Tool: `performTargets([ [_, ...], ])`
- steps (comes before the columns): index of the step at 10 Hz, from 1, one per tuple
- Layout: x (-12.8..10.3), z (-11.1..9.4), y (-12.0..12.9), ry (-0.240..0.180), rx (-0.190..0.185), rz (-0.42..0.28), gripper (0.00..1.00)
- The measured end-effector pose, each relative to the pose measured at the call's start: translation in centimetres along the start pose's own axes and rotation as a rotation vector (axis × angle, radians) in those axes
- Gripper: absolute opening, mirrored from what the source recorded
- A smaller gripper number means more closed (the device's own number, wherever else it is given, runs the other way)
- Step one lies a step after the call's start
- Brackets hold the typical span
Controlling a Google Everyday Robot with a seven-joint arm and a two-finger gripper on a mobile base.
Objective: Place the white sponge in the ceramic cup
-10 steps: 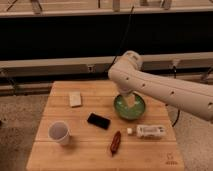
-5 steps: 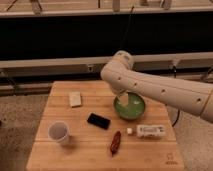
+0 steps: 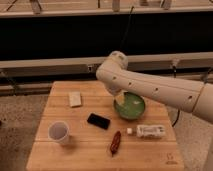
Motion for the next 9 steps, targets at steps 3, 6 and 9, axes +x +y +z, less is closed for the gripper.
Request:
performTargets([
  [3, -0.1, 0.7, -0.9, -0.005, 0.000, -0.042, 0.80],
  [6, -1.9, 1.5, -3.2, -0.031, 0.002, -0.089, 0.80],
  [9, -2.1, 2.2, -4.2, -0.044, -0.001, -0.129, 0.80],
])
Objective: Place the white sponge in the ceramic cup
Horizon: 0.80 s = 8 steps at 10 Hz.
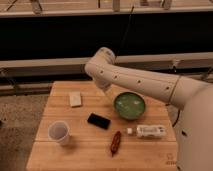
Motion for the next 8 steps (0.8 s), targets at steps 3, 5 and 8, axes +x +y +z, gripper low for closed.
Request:
performTargets([
  [3, -2.2, 1.3, -2.3, -0.034, 0.005, -0.043, 0.80],
  [5, -2.9, 2.1, -3.2, -0.049, 0.004, -0.071, 0.80],
  [8, -3.4, 3.1, -3.9, -0.065, -0.008, -0.102, 0.80],
])
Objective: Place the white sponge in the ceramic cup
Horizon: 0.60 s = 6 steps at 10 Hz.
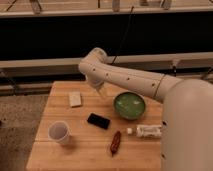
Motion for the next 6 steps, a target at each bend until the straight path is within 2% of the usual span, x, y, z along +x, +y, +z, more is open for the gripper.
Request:
performTargets([
  [3, -1.9, 1.7, -2.3, -0.012, -0.001, -0.040, 0.80],
  [6, -2.1, 3.0, -2.4, -0.018, -0.021, -0.071, 0.80],
])
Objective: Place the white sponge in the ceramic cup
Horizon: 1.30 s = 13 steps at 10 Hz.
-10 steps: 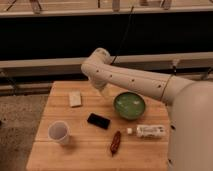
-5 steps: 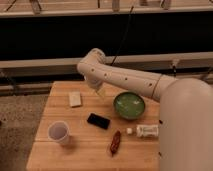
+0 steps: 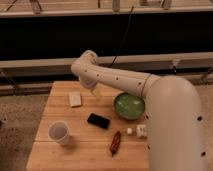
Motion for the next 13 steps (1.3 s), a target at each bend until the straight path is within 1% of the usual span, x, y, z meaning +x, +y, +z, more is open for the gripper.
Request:
performTargets([
  [3, -1.9, 2.0, -2.0, -0.010, -0.001, -0.040, 0.80],
  [5, -1.6, 2.4, -2.2, -0.013, -0.013, -0.055, 0.80],
  [6, -1.8, 3.2, -2.3, -0.020, -0.025, -0.061, 0.80],
  [8, -2.7, 4.3, -3.5, -0.034, -0.026, -0.075, 0.80],
  [10, -2.4, 4.8, -3.9, -0.042, -0.032, -0.088, 0.80],
  [12, -2.8, 5.2, -4.3, -0.052, -0.038, -0.102, 0.80],
  [13, -3.0, 6.4, -4.6, -0.080, -0.046, -0.121, 0.80],
])
